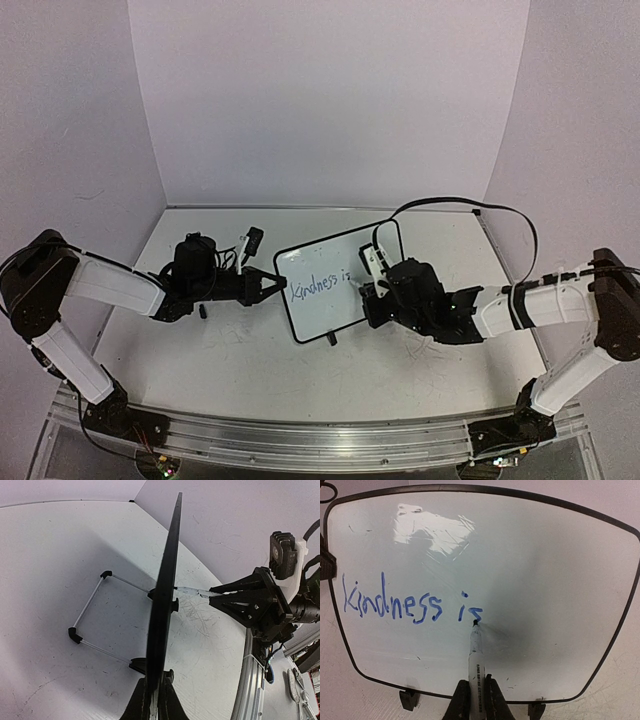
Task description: Write a sentence on the whiteboard
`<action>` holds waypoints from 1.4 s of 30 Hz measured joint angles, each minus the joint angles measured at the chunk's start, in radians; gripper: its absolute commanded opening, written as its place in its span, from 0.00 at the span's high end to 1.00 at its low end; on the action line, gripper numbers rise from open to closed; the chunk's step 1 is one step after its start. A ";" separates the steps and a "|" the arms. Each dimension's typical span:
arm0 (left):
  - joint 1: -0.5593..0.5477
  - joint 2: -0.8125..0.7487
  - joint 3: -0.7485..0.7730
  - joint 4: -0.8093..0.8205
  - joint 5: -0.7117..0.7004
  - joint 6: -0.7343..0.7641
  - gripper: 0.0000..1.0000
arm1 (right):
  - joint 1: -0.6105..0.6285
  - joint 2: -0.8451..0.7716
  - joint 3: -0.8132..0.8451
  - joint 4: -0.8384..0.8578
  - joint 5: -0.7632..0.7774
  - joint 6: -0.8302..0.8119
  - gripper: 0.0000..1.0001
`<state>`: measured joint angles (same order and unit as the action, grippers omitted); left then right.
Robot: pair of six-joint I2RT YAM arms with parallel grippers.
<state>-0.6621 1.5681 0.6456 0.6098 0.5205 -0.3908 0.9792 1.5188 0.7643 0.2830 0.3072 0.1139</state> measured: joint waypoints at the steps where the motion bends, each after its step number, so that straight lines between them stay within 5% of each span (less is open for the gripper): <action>1: 0.000 0.000 0.000 0.000 0.000 0.000 1.00 | 0.002 0.000 0.000 -0.001 -0.002 0.000 1.00; 13: 0.000 0.000 0.000 0.000 0.000 0.000 1.00 | 0.006 -0.010 -0.004 -0.004 0.013 0.010 1.00; 21: 0.000 0.000 0.000 0.000 0.000 0.001 1.00 | -0.014 -0.182 -0.073 0.059 0.001 -0.021 1.00; 42: 0.000 -0.004 0.000 -0.009 -0.001 0.002 1.00 | -0.075 -0.126 -0.074 0.039 -0.095 -0.054 1.00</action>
<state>-0.6621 1.5642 0.6456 0.6010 0.5199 -0.3893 0.9039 1.3931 0.6905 0.3224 0.2122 0.0601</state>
